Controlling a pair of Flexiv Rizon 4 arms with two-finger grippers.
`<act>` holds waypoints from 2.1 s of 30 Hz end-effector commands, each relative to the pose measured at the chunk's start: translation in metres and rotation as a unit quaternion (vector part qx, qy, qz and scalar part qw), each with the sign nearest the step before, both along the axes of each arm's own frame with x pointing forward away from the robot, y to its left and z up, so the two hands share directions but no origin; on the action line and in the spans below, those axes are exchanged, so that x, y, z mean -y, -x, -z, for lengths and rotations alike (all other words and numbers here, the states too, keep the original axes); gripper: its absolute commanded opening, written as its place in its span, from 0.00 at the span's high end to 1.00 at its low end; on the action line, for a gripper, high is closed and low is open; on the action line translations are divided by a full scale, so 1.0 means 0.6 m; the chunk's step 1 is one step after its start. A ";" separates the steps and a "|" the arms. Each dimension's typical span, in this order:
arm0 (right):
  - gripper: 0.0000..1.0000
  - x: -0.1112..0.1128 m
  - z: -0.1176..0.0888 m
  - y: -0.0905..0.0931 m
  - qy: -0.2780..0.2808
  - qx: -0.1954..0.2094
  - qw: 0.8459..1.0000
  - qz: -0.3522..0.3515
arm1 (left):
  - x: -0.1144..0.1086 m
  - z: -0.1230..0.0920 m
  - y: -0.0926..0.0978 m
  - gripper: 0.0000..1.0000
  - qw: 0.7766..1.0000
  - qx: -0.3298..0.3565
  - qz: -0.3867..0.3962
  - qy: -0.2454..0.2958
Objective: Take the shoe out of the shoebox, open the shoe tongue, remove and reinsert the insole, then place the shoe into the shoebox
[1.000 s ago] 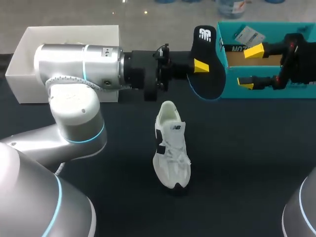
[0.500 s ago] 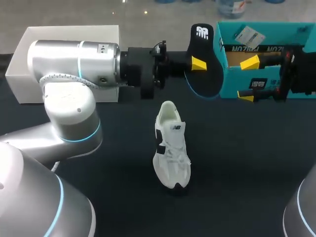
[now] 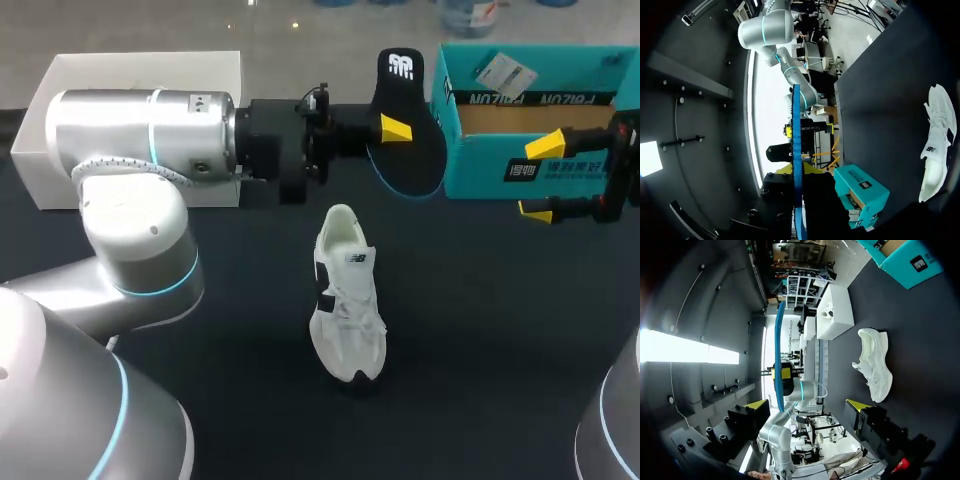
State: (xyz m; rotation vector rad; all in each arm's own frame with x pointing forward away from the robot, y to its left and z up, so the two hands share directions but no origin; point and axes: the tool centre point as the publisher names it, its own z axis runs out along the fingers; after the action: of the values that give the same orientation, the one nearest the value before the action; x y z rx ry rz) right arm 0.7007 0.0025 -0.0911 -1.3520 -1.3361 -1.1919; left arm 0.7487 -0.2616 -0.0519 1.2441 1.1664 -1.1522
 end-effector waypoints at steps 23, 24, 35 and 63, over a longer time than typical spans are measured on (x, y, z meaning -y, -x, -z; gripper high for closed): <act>0.00 0.012 -0.029 -0.002 0.011 0.026 1.000 0.002 | -0.034 -0.026 0.011 1.00 0.923 -0.355 -0.092 -0.113; 0.00 0.012 -0.029 -0.002 0.011 0.026 1.000 0.002 | -0.037 -0.029 0.013 1.00 0.902 -0.398 -0.103 -0.129; 0.00 0.012 -0.029 -0.002 0.011 0.026 1.000 0.002 | -0.043 -0.042 0.030 1.00 0.675 -0.720 -0.036 -0.156; 0.00 0.012 -0.029 -0.002 0.011 0.026 1.000 0.002 | -0.052 -0.048 0.028 1.00 0.479 -0.870 0.044 -0.109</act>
State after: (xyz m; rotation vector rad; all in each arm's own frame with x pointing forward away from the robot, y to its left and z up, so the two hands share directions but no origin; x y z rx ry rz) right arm 0.7037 -0.0044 -0.0734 -1.3428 -1.3878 -1.2257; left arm 0.7263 -0.2283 -0.0239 0.3164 2.3534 -2.0242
